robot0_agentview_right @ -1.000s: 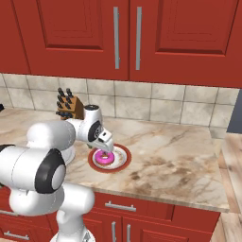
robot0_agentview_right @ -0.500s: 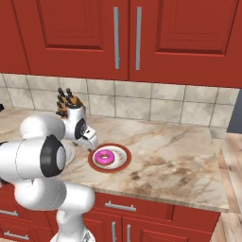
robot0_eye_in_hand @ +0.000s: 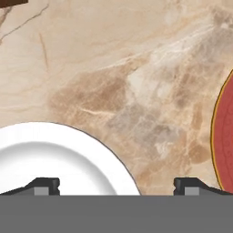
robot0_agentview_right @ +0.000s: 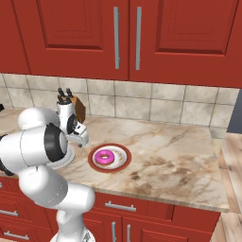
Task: Place the pastries on the plates.
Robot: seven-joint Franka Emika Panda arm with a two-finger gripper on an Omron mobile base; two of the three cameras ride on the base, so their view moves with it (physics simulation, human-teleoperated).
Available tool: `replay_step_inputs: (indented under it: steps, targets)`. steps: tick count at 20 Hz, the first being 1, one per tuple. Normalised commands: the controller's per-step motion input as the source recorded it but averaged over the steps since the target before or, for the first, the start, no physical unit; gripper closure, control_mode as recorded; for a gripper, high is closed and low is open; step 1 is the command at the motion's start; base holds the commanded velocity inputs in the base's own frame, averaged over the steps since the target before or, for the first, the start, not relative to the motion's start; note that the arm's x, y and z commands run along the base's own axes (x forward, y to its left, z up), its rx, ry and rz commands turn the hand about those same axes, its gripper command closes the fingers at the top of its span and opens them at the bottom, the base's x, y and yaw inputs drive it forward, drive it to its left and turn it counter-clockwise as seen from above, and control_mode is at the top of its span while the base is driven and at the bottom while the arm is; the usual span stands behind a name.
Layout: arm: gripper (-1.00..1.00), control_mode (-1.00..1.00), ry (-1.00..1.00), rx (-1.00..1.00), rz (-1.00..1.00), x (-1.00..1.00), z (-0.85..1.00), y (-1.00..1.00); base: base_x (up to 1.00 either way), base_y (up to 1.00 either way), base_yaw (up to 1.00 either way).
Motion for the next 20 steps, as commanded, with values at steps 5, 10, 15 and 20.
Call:
replay_step_inputs:
  steps: [5, 10, 15, 20]
  targets:
    - [-1.0, -1.0, 0.0, 0.0, 0.09, 0.03, 0.0, 0.42, 0.0, 0.0, 0.0]
    - [-1.0, -1.0, 0.0, 0.0, 0.08, 0.04, 0.0, 0.35, 0.0, 0.0, 0.0]
    - [-1.0, -1.0, -0.01, 0.0, 0.07, 0.05, 0.0, 0.32, 0.0, 0.0, 0.0]
    - [-1.0, -1.0, -0.01, 0.0, 0.07, 0.09, 0.0, 0.4, 0.0, 0.0, 0.0]
